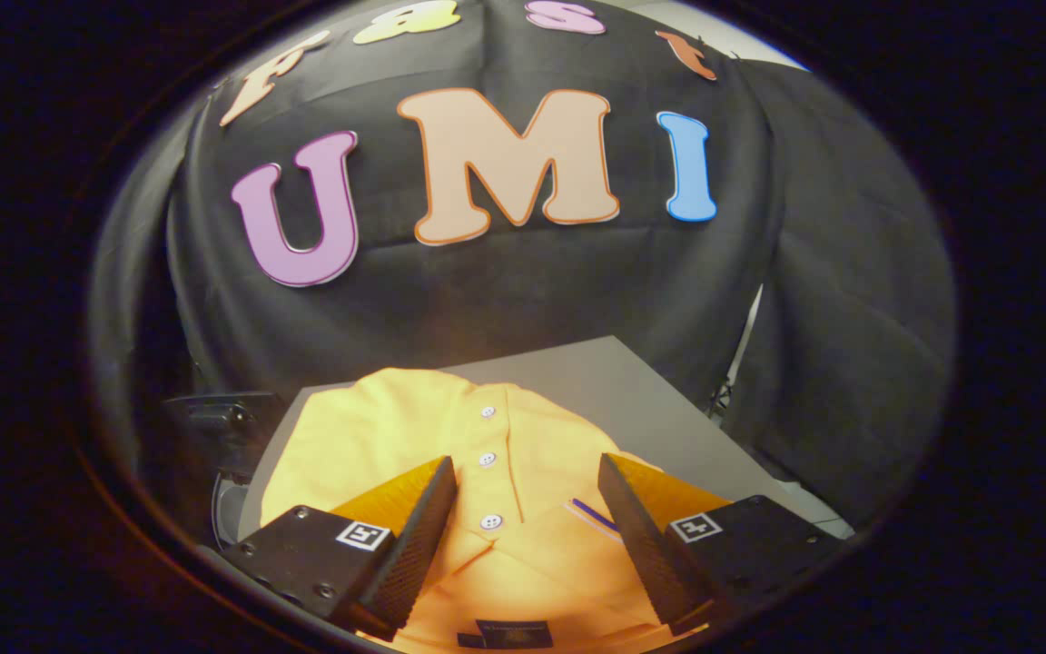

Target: Put the clothes into the washing machine and then close the washing machine lid.

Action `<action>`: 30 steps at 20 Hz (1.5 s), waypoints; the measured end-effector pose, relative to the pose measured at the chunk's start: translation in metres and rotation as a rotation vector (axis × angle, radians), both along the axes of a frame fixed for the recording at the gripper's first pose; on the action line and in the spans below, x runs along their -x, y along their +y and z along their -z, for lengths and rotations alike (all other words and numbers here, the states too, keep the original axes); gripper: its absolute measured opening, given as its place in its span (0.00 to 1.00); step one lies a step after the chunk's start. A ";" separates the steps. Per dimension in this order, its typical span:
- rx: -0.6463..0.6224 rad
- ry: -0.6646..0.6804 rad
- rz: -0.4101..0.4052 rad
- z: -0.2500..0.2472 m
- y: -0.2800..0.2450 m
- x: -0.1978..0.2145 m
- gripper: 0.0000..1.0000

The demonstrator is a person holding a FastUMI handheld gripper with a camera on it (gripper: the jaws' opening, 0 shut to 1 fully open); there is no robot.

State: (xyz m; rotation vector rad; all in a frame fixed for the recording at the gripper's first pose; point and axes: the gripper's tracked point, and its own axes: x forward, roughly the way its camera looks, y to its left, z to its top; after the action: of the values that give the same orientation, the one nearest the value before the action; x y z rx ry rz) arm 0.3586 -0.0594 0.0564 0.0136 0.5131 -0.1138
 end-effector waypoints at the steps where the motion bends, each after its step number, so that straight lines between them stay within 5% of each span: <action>1: 0.032 0.020 0.003 0.006 -0.001 -0.003 0.93; 3: 0.066 0.084 -0.001 0.018 -0.002 0.007 0.88; 7: -0.146 -0.001 0.056 0.009 0.008 0.009 0.35; 11: -0.161 -0.047 0.035 -0.010 0.010 0.012 0.20; 21: -0.198 -0.222 -0.056 -0.112 0.092 0.058 0.19; 30: -0.322 -0.219 -0.187 -0.096 0.216 0.053 0.19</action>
State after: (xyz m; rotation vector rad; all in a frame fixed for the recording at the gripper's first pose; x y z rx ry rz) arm 0.3058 0.1562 0.1525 0.2894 0.3076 0.1530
